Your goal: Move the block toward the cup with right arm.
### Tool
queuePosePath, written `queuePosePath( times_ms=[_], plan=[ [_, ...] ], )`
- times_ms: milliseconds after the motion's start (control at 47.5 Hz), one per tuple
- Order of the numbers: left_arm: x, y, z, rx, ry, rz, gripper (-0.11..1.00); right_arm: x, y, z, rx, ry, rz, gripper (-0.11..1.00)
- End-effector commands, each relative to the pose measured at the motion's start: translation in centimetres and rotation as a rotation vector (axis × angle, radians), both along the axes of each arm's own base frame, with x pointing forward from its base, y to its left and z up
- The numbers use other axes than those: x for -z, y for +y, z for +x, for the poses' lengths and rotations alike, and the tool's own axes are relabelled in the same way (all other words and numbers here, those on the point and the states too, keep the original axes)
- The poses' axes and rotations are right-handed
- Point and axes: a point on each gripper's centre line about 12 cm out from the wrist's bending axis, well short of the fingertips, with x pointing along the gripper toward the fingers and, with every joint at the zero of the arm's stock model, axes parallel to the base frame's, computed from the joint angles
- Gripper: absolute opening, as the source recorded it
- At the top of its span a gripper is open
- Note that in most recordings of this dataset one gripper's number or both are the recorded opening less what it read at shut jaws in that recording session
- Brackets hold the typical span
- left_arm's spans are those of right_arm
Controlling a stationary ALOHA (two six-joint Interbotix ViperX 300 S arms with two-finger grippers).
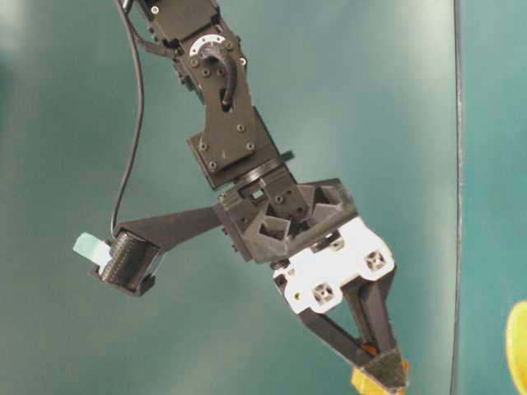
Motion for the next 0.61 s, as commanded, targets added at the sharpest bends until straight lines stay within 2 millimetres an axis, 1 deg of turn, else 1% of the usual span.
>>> queuePosePath(
  times_ms=[0,210,400,589],
  plan=[
    [-1.2,0.0,0.2,0.002,-0.031,0.003,0.0,-2.1,0.1,0.3,-0.001,-0.051,0.002,0.4],
    [-1.2,0.0,0.2,0.002,-0.031,0.001,0.0,-1.9,0.0,0.2,0.001,-0.031,0.001,0.4],
    [-1.2,0.0,0.2,0.002,-0.029,-0.002,0.0,-1.1,0.0,-0.1,0.006,0.033,-0.001,0.4],
    [-1.2,0.0,0.2,0.002,-0.029,-0.002,0.0,-1.1,-0.2,-0.2,0.01,0.041,-0.001,0.4]
  ],
)
